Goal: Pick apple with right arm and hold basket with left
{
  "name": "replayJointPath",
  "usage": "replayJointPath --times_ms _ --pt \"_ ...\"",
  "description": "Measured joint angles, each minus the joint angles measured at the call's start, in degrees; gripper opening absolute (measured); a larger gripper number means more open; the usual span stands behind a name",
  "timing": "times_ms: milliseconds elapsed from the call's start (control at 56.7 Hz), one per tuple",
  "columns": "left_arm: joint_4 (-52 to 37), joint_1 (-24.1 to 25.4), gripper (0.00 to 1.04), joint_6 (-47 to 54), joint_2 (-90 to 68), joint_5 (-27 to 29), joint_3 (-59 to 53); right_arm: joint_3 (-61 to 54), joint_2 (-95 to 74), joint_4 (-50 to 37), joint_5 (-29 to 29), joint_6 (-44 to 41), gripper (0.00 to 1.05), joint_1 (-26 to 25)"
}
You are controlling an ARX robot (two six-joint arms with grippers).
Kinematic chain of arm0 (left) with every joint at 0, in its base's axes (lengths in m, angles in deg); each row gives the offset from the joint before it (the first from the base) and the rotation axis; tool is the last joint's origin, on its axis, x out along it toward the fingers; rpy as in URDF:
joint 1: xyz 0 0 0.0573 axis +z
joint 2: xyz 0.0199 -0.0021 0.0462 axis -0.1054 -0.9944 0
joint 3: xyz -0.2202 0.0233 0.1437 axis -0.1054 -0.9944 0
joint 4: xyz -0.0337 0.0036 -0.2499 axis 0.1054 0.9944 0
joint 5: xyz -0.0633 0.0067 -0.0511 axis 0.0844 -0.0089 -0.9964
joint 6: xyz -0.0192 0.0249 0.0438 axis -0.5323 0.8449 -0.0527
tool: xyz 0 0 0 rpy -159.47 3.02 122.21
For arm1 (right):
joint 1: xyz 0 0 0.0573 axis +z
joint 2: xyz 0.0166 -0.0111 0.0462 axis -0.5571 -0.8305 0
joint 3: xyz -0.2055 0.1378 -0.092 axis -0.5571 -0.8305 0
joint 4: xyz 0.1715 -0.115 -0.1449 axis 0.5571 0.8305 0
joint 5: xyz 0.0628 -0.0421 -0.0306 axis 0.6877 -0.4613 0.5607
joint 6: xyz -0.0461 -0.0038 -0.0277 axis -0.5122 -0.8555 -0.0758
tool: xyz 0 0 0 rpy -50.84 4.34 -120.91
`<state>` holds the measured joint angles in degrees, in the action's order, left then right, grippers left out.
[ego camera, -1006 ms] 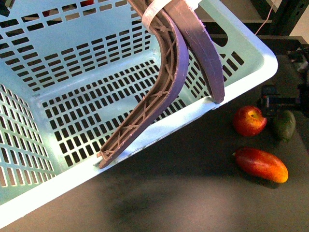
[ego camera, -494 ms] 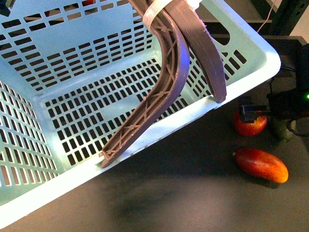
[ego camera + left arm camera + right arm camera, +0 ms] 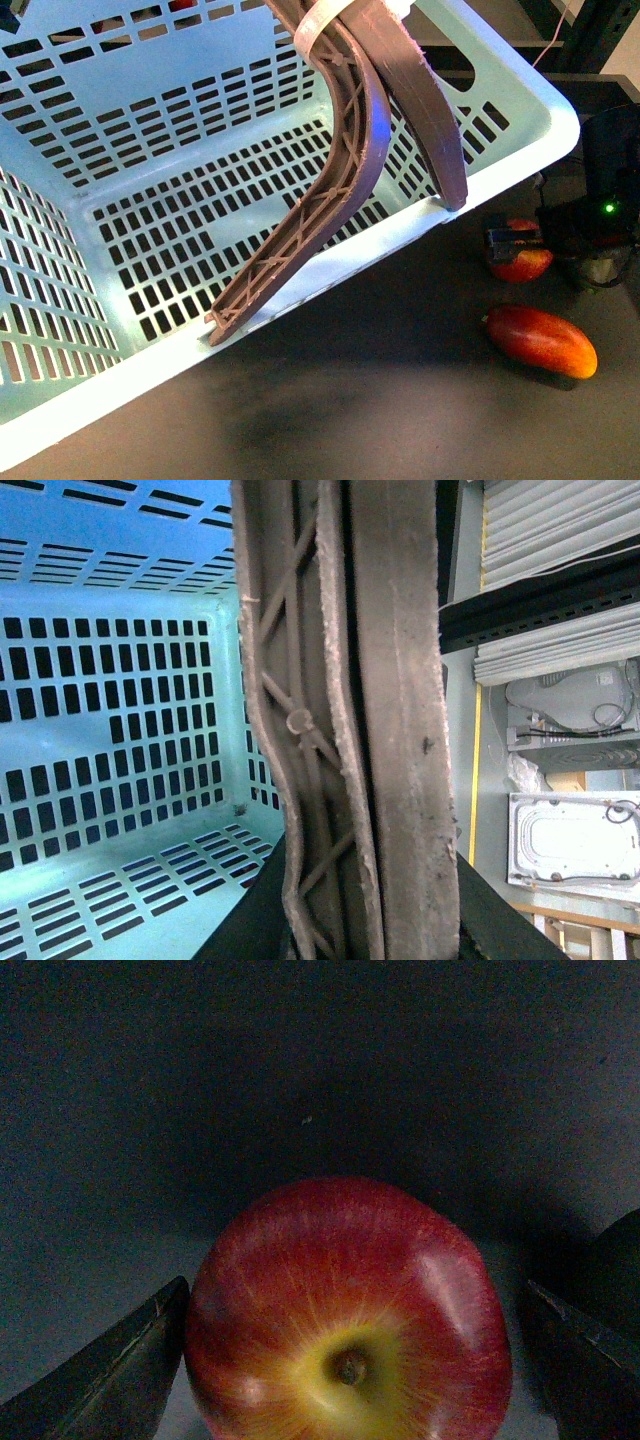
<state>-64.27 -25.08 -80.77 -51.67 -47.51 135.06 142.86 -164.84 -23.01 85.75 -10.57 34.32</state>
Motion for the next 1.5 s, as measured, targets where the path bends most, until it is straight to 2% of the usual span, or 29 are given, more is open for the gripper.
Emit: replayJointPath --times_ms 71,176,512,706,882,971,1112,1306,1500 --pt "0.00 0.00 0.18 0.00 0.00 -0.02 0.00 -0.02 -0.17 0.02 0.02 -0.02 0.86 0.00" --pt "0.00 0.00 0.18 0.00 0.00 -0.02 0.00 -0.13 -0.13 -0.09 -0.13 0.02 0.81 -0.31" --pt "0.00 0.00 0.18 0.00 0.00 -0.02 0.00 -7.15 8.26 -4.68 1.31 1.73 0.80 -3.02" --pt "0.00 0.00 0.18 0.00 0.00 -0.02 0.00 -14.34 24.55 -8.28 6.84 3.87 0.80 -4.68" --pt "0.00 0.00 0.18 0.00 0.00 -0.02 0.00 -19.02 40.72 -8.83 11.45 7.50 0.80 -3.65" --pt "0.00 0.00 0.18 0.00 0.00 0.00 0.00 -20.92 47.82 -8.79 13.07 9.03 0.80 -1.55" --pt "0.00 0.00 0.18 0.00 0.00 -0.04 0.00 -22.99 55.36 -8.37 14.32 10.43 0.80 4.70" --pt "0.00 0.02 0.18 0.00 0.00 0.02 0.00 -25.14 55.71 -8.35 11.82 11.04 0.80 12.59" --pt "0.00 0.00 0.18 0.02 0.00 0.11 0.00 -27.17 55.47 -8.59 10.25 11.56 0.80 17.99"
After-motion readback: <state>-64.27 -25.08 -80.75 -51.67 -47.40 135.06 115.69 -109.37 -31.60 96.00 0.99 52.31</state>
